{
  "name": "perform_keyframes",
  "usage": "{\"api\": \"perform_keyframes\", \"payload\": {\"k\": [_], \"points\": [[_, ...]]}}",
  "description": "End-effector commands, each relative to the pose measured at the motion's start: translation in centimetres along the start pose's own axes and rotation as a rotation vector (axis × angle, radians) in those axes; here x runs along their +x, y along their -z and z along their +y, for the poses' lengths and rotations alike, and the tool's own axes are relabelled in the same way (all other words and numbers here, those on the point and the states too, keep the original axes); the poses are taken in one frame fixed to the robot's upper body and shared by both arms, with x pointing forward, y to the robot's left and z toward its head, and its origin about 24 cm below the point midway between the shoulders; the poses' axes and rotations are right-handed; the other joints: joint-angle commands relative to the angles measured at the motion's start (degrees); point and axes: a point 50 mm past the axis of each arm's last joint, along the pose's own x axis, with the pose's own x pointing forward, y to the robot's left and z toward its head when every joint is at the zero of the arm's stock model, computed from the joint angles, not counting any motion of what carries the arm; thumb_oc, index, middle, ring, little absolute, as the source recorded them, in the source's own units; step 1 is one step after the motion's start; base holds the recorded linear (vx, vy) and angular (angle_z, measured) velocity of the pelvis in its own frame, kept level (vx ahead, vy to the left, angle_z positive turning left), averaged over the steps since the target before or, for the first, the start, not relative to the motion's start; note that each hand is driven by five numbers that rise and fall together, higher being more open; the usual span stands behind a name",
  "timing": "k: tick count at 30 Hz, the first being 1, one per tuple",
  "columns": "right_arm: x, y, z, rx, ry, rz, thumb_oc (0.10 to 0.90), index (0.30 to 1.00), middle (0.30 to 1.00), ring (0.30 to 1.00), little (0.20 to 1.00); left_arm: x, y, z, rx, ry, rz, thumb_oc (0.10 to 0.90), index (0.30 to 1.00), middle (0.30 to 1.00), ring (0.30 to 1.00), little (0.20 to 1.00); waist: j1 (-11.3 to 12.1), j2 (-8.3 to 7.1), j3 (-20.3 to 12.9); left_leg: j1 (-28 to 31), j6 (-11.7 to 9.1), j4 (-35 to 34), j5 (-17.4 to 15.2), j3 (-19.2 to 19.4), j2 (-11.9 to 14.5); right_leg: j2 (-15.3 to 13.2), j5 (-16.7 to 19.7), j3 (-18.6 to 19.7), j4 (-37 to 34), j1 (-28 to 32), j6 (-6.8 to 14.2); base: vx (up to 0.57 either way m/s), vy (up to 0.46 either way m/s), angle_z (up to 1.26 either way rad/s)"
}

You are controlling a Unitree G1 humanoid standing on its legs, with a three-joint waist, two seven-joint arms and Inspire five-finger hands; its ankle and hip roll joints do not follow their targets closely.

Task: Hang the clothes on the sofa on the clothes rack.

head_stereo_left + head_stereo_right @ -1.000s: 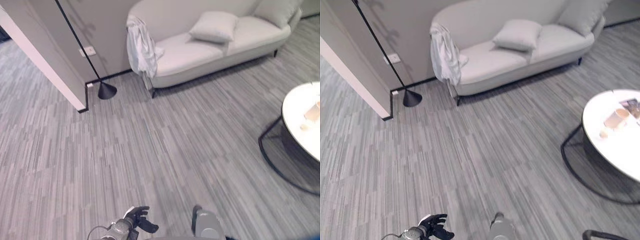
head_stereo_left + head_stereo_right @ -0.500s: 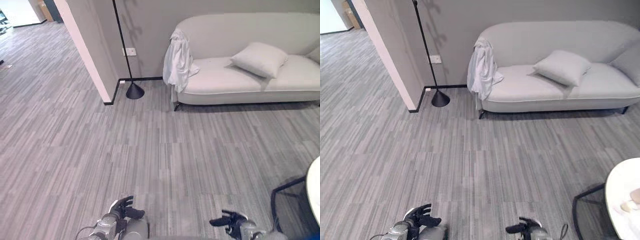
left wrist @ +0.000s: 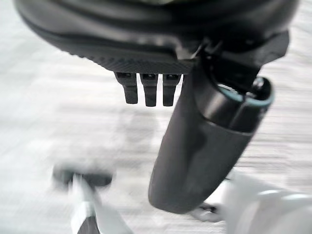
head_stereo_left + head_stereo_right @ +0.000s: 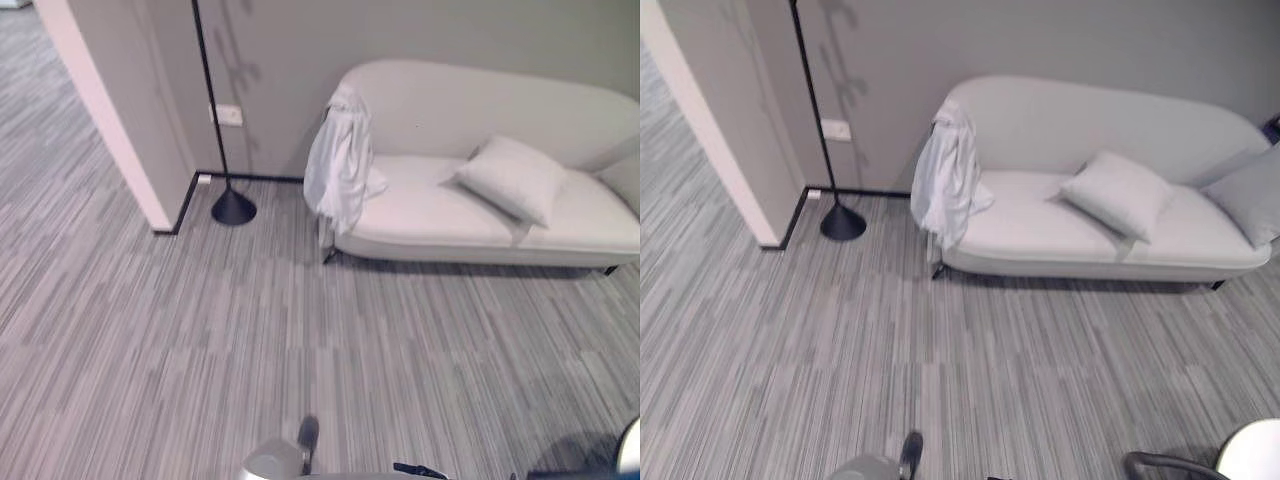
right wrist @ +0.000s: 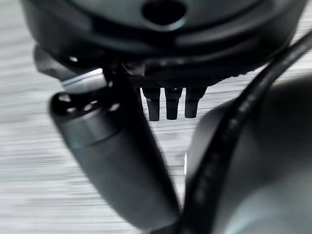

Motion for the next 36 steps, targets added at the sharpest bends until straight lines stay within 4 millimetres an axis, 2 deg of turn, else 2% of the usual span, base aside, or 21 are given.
{"api": "perform_keyframes", "payload": {"k": [1, 3, 4, 5, 8, 12, 16, 18, 19, 20, 22, 23, 24, 25, 27, 28, 29, 30, 32, 33, 36], "points": [[-0.3, -5.9, -2.2, -0.117, 0.153, -0.179, 0.8, 0.9, 0.9, 0.9, 0.9, -0.1, -7.3, -2.5, 0.193, 0.04, -0.255, 0.8, 0.9, 0.9, 0.9, 0.9, -4.2, 8.0, 1.6, 6.8, -4.4, -4.7, -1.4, -2.3, 5.5, 2.3, 11.1, -4.1, -12.8, -7.9, -3.7, 0.35, -0.005, 0.79], [-0.5, -7.8, -2.0, -0.133, 0.186, -0.241, 0.8, 0.9, 0.9, 0.9, 0.9, -0.5, -9.4, -2.6, 0.212, 0.036, -0.333, 0.8, 0.9, 0.9, 0.9, 0.9, -6.3, 7.61, 2.5, 9.6, -5.1, -4.7, -3.8, -4.0, 5.2, 3.9, 9.9, -4.8, -22.9, -10.0, -4.3, 0.44, -0.109, 0.82], [-0.7, -9.3, -1.6, -0.137, 0.192, -0.281, 0.8, 0.9, 0.9, 0.9, 0.9, -0.8, -11.2, -2.5, 0.233, 0.022, -0.391, 0.8, 0.9, 0.9, 0.9, 0.9, -7.9, 6.56, 3.0, 12.5, -6.2, -4.7, -6.4, -5.5, 5.0, 4.8, 11.6, -4.4, -35.9, -12.0, -4.2, 0.41, -0.14, 0.42], [-0.7, -9.3, -1.6, -0.137, 0.192, -0.281, 0.8, 0.9, 0.9, 0.9, 0.9, -0.8, -11.2, -2.5, 0.233, 0.022, -0.391, 0.8, 0.9, 0.9, 0.9, 0.9, -8.0, 6.65, 3.0, 12.5, -6.2, -4.7, -6.3, -5.6, 5.1, 4.9, 12.0, -4.6, -36.6, -11.7, -4.3, 0.49, -0.191, 0.34], [-0.8, -10.3, -0.9, -0.12, 0.188, -0.312, 0.8, 0.9, 0.9, 0.9, 0.9, -1.0, -12.4, -3.0, 0.227, 0.023, -0.42, 0.8, 0.9, 0.9, 0.9, 0.9, -10.9, 4.86, 3.3, 17.8, -7.8, -4.7, -11.2, -8.9, 5.7, 5.2, 17.9, 1.3, -52.9, -15.6, -1.5, 0.46, -0.163, 0.79], [-1.4, -12.3, -1.1, -0.131, 0.241, -0.391, 0.8, 0.9, 0.9, 0.9, 0.9, -0.7, -10.7, -3.7, 0.228, 0.039, -0.366, 0.8, 0.9, 0.9, 0.9, 0.9, -12.3, 4.88, 2.3, 21.9, -9.0, -4.7, -15.2, -10.1, 8.2, 4.7, 21.0, 1.6, -57.2, -16.3, -0.5, 0.51, -0.155, 0.48], [-1.3, -11.9, -2.0, 0.009, 0.258, -0.362, 0.8, 0.9, 0.9, 0.9, 0.9, -0.2, -7.5, -4.2, 0.258, 0.058, -0.262, 0.8, 0.9, 0.9, 0.9, 0.9, -12.2, 5.08, 0.8, 23.6, -9.9, -4.7, -16.3, -10.0, 10.7, 5.4, 21.9, 0.8, -56.5, -14.2, -1.5, 0.41, -0.168, 0.37], [-0.8, -9.2, -3.0, 0.214, 0.264, -0.253, 0.8, 0.9, 0.9, 0.9, 0.9, 0.0, -5.9, -3.7, 0.205, 0.051, -0.194, 0.8, 0.9, 0.9, 0.9, 0.9, -11.5, 5.92, 0.1, 23.7, -11.4, -3.0, -13.6, -10.3, 13.0, 7.3, 20.7, 0.3, -55.5, -12.9, -2.4, 0.45, -0.224, 0.07], [-0.6, -5.7, -4.0, 0.454, 0.302, -0.115, 0.8, 0.9, 0.9, 0.9, 0.9, 0.1, -5.1, -3.4, 0.157, 0.042, -0.163, 0.8, 0.9, 0.9, 0.9, 0.9, -10.1, 6.82, -0.7, 21.4, -13.3, 3.5, -9.3, -10.8, 14.7, 9.0, 19.1, -1.0, -56.5, -10.1, -3.5, 0.37, -0.204, 0.09], [-0.6, -5.7, -4.0, 0.455, 0.301, -0.116, 0.8, 0.9, 0.9, 0.9, 0.9, 0.1, -5.2, -3.4, 0.157, 0.041, -0.164, 0.8, 0.9, 0.9, 0.9, 0.9, -10.3, 6.52, -0.7, 21.1, -13.2, 3.5, -9.0, -11.1, 14.4, 8.7, 19.3, -1.1, -56.5, -10.2, -3.5, 0.51, -0.255, 0.38], [-0.7, -3.8, -4.4, 0.581, 0.354, -0.05, 0.8, 0.9, 0.9, 0.9, 0.9, 0.1, -5.1, -3.2, 0.152, 0.035, -0.164, 0.8, 0.9, 0.9, 0.9, 0.9, -8.3, 5.76, 0.2, 14.2, -17.1, 19.0, -1.1, -10.0, 14.2, 9.3, 16.4, -2.5, -57.8, -5.0, -5.3, 0.33, -0.171, 0.26], [-0.7, -3.8, -4.4, 0.581, 0.354, -0.05, 0.8, 0.9, 0.9, 0.9, 0.9, 0.1, -5.1, -3.2, 0.152, 0.035, -0.164, 0.8, 0.9, 0.9, 0.9, 0.9, -8.4, 5.67, 0.1, 14.1, -17.1, 19.0, -1.0, -10.1, 14.1, 9.2, 16.4, -2.5, -57.8, -5.1, -5.2, 0.29, -0.198, -0.01], [-0.8, -3.9, -4.4, 0.664, 0.408, -0.044, 0.8, 0.9, 0.9, 0.9, 0.9, -0.1, -6.4, -3.5, 0.161, 0.028, -0.225, 0.8, 0.9, 0.9, 0.9, 0.9, -6.8, 3.95, 2.0, 7.8, -16.1, 29.1, 1.6, -6.3, 14.0, 8.3, 14.9, -2.8, -57.8, -2.1, -7.0, 0.22, -0.178, 0.04], [-0.9, -4.4, -4.6, 0.711, 0.431, -0.051, 0.8, 0.9, 0.9, 0.9, 0.9, -0.1, -7.1, -3.8, 0.173, 0.032, -0.247, 0.8, 0.9, 0.9, 0.9, 0.9, -5.8, 3.58, 3.0, 4.5, -14.7, 32.7, 0.1, -3.9, 14.5, 8.1, 14.2, -2.3, -57.8, -1.4, -7.3, 0.3, -0.222, 0.19], [-1.0, -5.1, -4.9, 0.72, 0.45, -0.06, 0.8, 0.9, 0.9, 0.9, 0.9, -0.3, -7.8, -4.2, 0.212, 0.031, -0.273, 0.8, 0.9, 0.9, 0.9, 0.9, -5.0, 3.25, 3.9, 1.5, -13.9, 32.7, -2.5, -1.3, 14.7, 7.6, 13.4, -2.2, -57.8, -0.6, -7.3, 0.16, -0.073, 0.0], [-1.0, -5.8, -4.6, 0.761, 0.439, -0.07, 0.8, 0.9, 0.9, 0.9, 0.9, -0.4, -8.4, -4.6, 0.215, 0.034, -0.296, 0.8, 0.9, 0.9, 0.9, 0.9, -3.6, 3.01, 4.4, -2.5, -12.4, 29.5, -7.0, 1.9, 13.0, 7.0, 12.2, -1.7, -57.8, 0.7, -6.8, 0.14, -0.025, -0.12], [-1.0, -5.8, -4.6, 0.761, 0.439, -0.07, 0.8, 0.9, 0.9, 0.9, 0.9, -0.4, -8.4, -4.6, 0.215, 0.034, -0.296, 0.8, 0.9, 0.9, 0.9, 0.9, -3.6, 2.92, 4.3, -2.6, -12.4, 29.4, -6.9, 1.9, 12.9, 7.0, 12.3, -1.7, -57.8, 0.7, -6.8, 0.38, -0.006, -0.12], [-1.1, -7.1, -4.7, 0.818, 0.434, -0.12, 0.8, 0.9, 0.9, 0.9, 0.9, -0.4, -8.1, -5.0, 0.191, 0.038, -0.292, 0.8, 0.9, 0.9, 0.9, 0.9, -2.6, 4.24, 3.6, -5.5, -11.3, 18.1, -7.4, 3.8, 10.4, 8.1, 10.1, -1.6, -57.8, 1.9, -6.1, 0.31, 0.045, -0.08], [-1.1, -7.5, -4.7, 0.809, 0.423, -0.127, 0.8, 0.9, 0.9, 0.9, 0.9, -0.3, -7.7, -5.1, 0.195, 0.041, -0.279, 0.8, 0.9, 0.9, 0.9, 0.9, -2.1, 4.92, 3.0, -5.2, -11.3, 10.5, -4.2, 3.9, 9.6, 8.8, 9.4, -1.5, -57.8, 2.4, -6.1, 0.29, 0.047, -0.11], [-1.2, -9.4, -4.5, 0.823, 0.378, -0.181, 0.8, 0.9, 0.9, 0.9, 0.9, -0.2, -6.7, -5.2, 0.184, 0.052, -0.24, 0.8, 0.9, 0.9, 0.9, 0.9, -0.8, 6.43, 2.7, -7.6, -12.2, 3.0, 1.6, 4.3, 9.9, 11.0, 7.3, -0.7, -57.8, 4.3, -6.5, 0.27, 0.046, 0.02], [-1.5, -10.7, -4.9, 0.875, 0.35, -0.247, 0.8, 0.9, 0.9, 0.9, 0.9, 0.0, -4.9, -3.7, 0.099, 0.006, -0.171, 0.8, 0.9, 0.9, 0.9, 0.9, -0.4, 5.91, 0.8, -3.1, -10.8, -0.9, 1.3, 2.1, 8.0, 11.9, 6.0, -0.7, -57.8, 6.8, -6.9, 0.35, 0.046, -0.26]]}}
